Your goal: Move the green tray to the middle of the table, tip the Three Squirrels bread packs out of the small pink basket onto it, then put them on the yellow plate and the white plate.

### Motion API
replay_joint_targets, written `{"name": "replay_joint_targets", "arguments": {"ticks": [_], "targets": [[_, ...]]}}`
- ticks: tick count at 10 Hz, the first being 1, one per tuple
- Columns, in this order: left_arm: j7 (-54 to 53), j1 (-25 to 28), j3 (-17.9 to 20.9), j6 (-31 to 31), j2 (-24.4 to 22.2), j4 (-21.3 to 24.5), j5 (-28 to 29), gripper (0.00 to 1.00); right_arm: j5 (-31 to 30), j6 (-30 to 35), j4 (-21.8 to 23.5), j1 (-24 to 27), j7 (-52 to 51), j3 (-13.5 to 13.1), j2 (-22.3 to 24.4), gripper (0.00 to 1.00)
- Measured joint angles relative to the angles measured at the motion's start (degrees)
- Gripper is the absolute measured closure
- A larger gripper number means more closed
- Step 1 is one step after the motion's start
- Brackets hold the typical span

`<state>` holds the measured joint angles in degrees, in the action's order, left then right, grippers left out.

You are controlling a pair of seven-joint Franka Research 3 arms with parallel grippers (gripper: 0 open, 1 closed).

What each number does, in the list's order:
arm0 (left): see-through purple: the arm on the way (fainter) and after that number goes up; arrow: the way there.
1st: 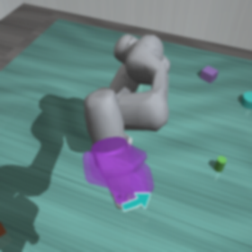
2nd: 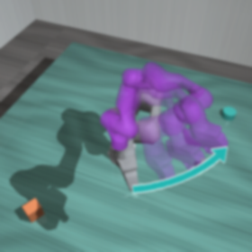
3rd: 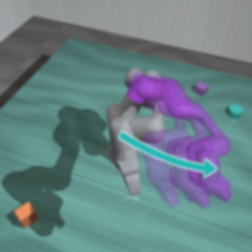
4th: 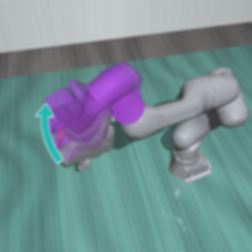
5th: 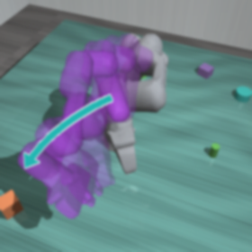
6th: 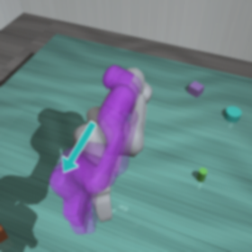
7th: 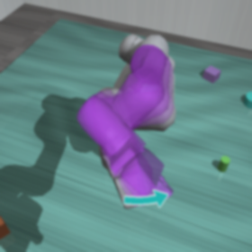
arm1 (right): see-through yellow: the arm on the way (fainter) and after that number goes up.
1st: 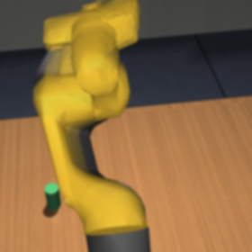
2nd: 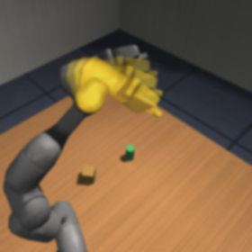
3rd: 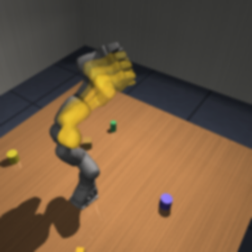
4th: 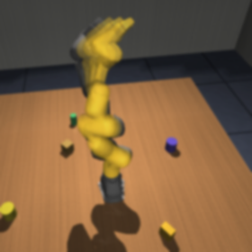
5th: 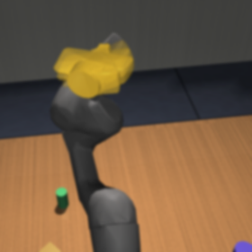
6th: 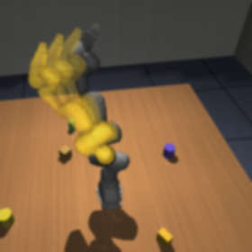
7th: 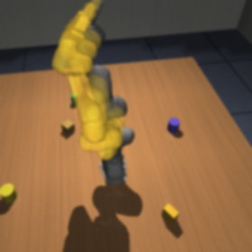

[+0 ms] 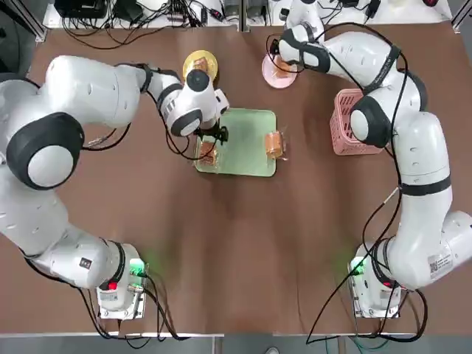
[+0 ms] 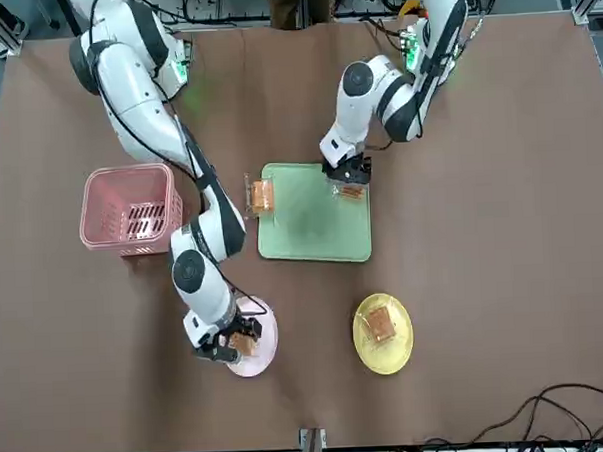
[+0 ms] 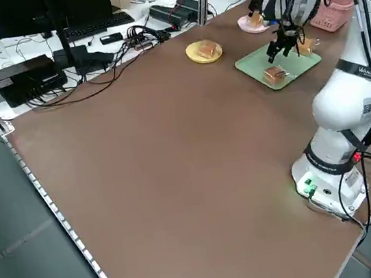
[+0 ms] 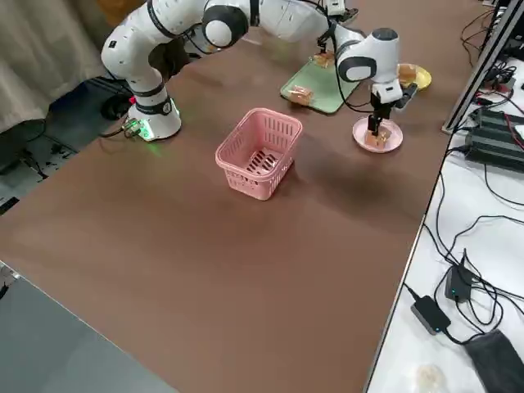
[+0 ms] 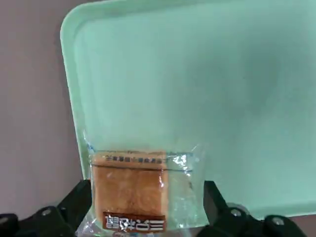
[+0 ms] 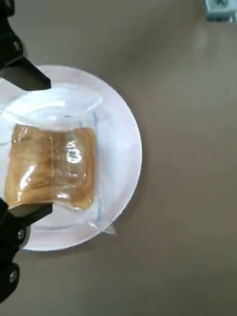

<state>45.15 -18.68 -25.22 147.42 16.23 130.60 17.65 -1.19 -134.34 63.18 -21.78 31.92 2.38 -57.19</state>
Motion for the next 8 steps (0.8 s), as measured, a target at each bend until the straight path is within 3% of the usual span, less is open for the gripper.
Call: {"name": "replay_joint_targets", "arguments": {"ticks": [3, 4, 8], "targets": [[-1.8, 0.3, 0.0, 0.0, 0.6, 0.6, 0.1, 0.0, 0.0, 6.2, 1.8, 0.4, 0.0, 0.6, 5.0, 0.0], [-2.4, 0.3, 0.0, 0.0, 1.1, 0.7, 0.1, 0.0, 0.0, 7.0, 5.2, 0.4, 0.0, 1.0, 8.5, 0.0], [-2.6, 0.3, 0.0, 0.0, 2.1, 0.9, 0.1, 0.0, 0.0, 7.6, 26.3, -1.3, 1.9, 4.4, 23.6, 0.0]]}}
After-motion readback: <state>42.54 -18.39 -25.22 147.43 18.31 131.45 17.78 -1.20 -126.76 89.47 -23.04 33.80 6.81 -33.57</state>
